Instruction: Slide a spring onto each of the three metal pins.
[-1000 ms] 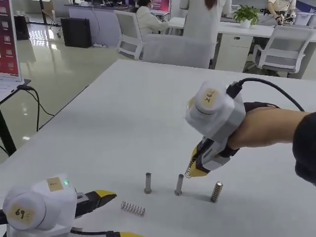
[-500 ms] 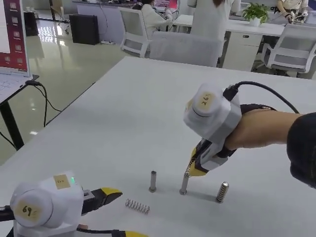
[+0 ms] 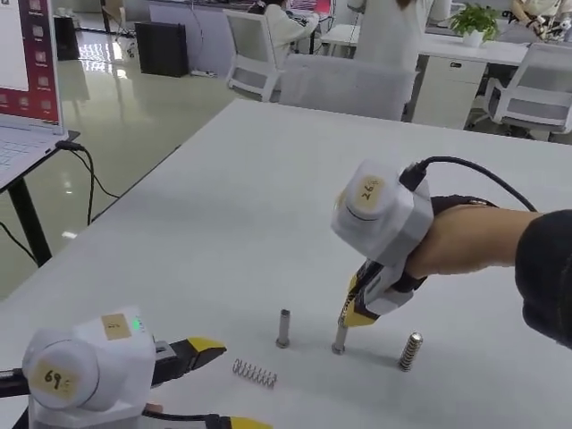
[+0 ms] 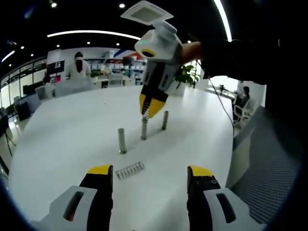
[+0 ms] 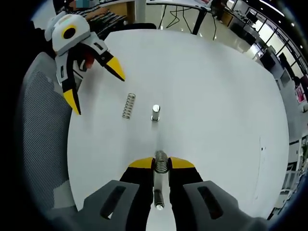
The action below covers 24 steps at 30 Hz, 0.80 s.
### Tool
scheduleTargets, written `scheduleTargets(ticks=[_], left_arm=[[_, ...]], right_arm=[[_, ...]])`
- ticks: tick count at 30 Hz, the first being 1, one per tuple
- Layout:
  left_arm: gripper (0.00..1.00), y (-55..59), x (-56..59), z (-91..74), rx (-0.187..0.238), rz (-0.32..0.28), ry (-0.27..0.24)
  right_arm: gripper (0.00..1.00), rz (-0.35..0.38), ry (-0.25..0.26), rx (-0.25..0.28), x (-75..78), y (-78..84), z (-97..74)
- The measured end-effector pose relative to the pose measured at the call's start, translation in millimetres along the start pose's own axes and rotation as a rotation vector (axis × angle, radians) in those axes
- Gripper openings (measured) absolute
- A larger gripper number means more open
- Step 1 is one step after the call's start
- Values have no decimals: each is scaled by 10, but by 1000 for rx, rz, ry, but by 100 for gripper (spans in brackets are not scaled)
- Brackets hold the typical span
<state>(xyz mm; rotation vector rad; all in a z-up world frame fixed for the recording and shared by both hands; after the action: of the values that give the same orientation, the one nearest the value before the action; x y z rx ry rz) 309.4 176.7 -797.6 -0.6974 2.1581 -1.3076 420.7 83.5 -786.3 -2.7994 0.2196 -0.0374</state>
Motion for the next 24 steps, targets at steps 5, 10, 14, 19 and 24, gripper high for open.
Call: scheduleTargets(ticks=[5,10,14,19,24], left_arm=[[58,-4,-13,-13,-1,0,-4],[58,-10,-15,-23,-3,2,-5],[57,-6,-14,-23,-3,0,-5],[57,-1,-18,-21,-3,-2,-7],[57,9,-23,-20,-6,-4,-6]], right_arm=[[8,5,-7,-13,-1,4,64],[8,-1,-9,-34,-2,29,146],[8,-3,-13,-40,-18,30,200],[8,4,-20,-43,-28,41,265],[8,17,-28,-47,-24,69,332]])
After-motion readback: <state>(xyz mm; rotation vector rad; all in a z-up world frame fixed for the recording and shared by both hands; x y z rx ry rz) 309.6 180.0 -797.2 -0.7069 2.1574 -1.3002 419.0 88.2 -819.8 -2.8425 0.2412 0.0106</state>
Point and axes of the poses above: the centre of the closed fingertips' face, and the gripper's own axes: z roughly forward along the fingers, x roughly to its right, y roughly out of its underside, the point moved 2 cm from there along -z, roughly backward along the fingers, and after that the axes turned 15 degrees about z, right-handed, at the moved point
